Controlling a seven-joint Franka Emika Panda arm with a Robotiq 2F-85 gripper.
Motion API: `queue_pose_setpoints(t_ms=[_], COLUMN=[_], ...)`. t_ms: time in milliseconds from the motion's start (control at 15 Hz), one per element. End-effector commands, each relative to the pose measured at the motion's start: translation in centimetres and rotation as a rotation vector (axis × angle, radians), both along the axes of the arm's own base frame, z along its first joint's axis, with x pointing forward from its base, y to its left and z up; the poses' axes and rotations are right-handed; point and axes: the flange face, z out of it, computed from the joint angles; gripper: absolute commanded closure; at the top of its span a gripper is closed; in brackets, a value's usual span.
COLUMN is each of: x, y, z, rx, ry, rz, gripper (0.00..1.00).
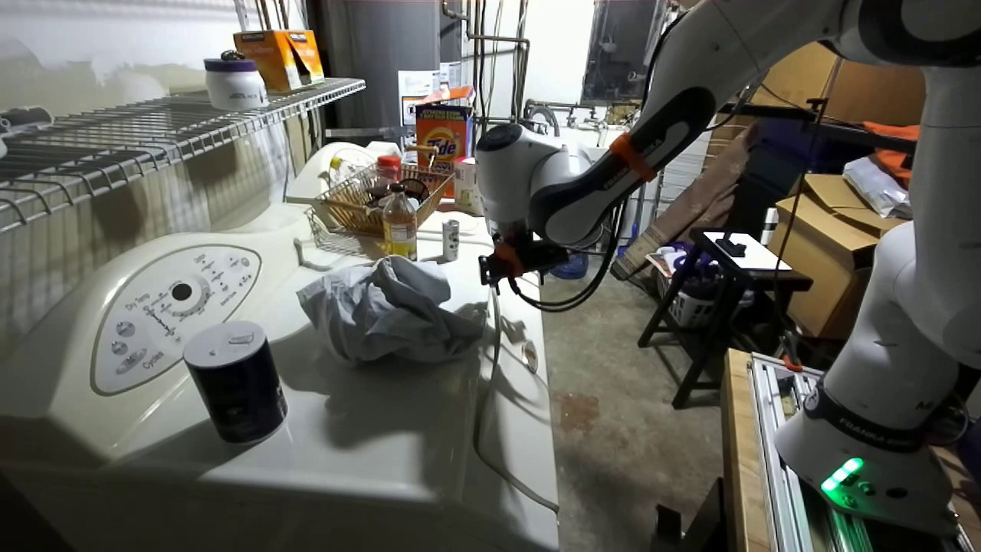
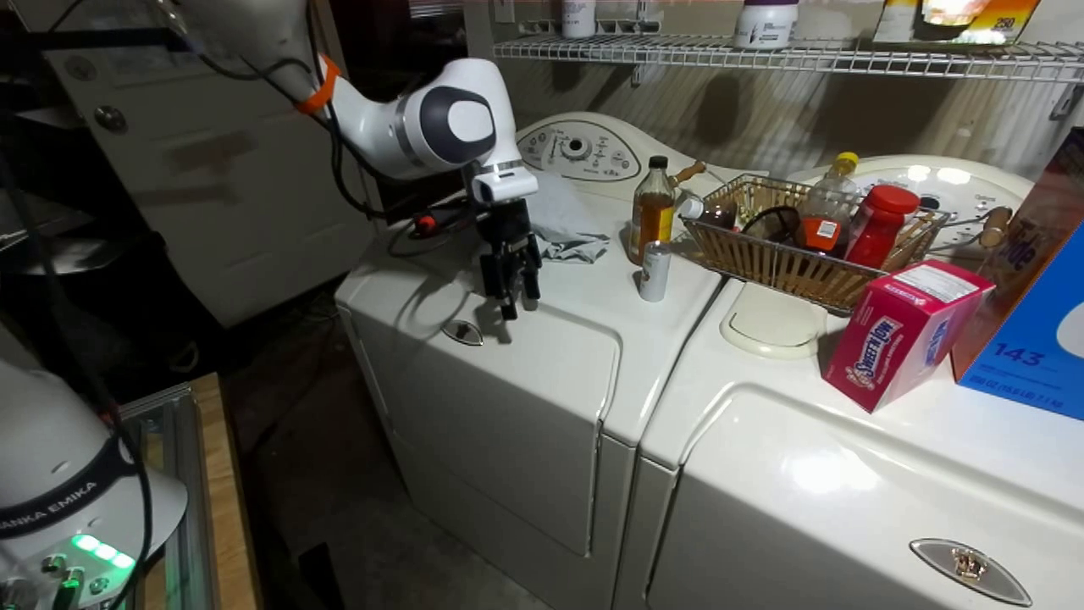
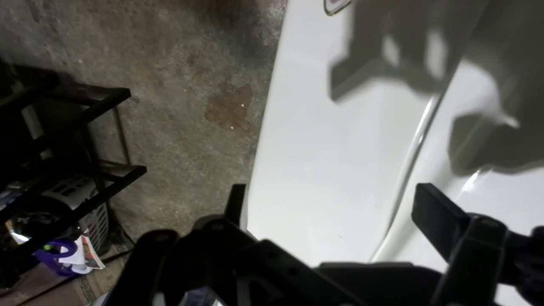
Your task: Open the washing machine on the left.
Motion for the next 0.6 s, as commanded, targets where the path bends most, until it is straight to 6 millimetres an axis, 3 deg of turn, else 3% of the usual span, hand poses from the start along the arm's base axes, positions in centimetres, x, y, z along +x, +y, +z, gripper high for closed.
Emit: queue_pose_setpoints(t_ms=[0, 533], x=[2.5, 4.0], y=[-0.2, -1.5], z=[-1.4, -3.5], rx=[-0.005, -0.004], ry=[-0.02, 0.011], rz=[-0.048, -0.09], gripper=[0.0, 0.0])
